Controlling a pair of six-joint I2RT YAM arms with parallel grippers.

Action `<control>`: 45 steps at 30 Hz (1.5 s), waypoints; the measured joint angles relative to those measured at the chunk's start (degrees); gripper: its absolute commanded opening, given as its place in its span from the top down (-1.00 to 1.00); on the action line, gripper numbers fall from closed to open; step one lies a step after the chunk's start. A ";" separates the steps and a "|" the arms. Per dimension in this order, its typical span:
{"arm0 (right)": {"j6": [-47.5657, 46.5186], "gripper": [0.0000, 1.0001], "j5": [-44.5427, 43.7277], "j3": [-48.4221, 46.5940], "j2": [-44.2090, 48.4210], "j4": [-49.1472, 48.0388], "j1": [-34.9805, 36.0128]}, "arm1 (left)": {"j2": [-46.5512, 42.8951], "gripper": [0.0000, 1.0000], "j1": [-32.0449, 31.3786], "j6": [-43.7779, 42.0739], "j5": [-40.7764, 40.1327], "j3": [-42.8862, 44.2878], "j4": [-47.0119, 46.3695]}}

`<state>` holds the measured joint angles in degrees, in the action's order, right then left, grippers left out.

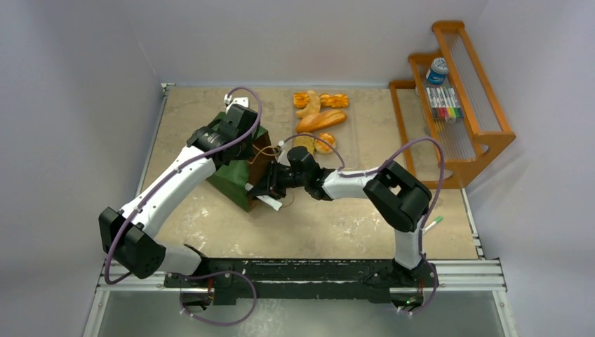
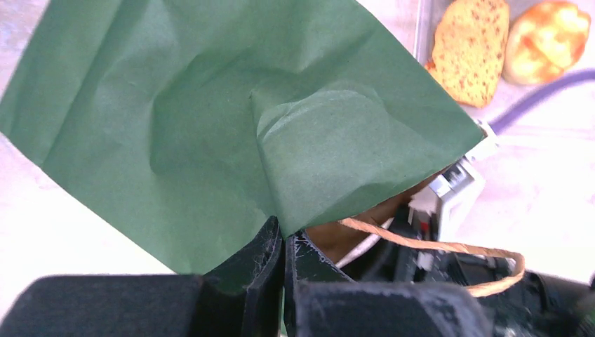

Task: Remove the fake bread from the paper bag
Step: Take out the fake bread from the paper bag.

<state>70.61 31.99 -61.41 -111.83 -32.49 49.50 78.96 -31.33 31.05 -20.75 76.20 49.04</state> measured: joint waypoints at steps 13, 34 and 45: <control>-3.08 1.00 -3.65 12.72 14.69 1.62 -1.55 | 1.51 1.00 0.00 1.36 -7.26 2.62 2.62; -10.51 1.00 -12.59 19.93 40.79 18.56 -1.95 | -1.03 1.00 -0.11 6.45 -15.45 0.11 3.56; -14.36 1.00 -23.10 17.14 47.50 32.89 -8.07 | -2.21 1.00 4.70 6.01 -12.39 -4.50 -3.54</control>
<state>56.25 8.88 -44.27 -64.34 0.40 41.43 76.75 -26.63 37.06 -33.15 71.70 45.50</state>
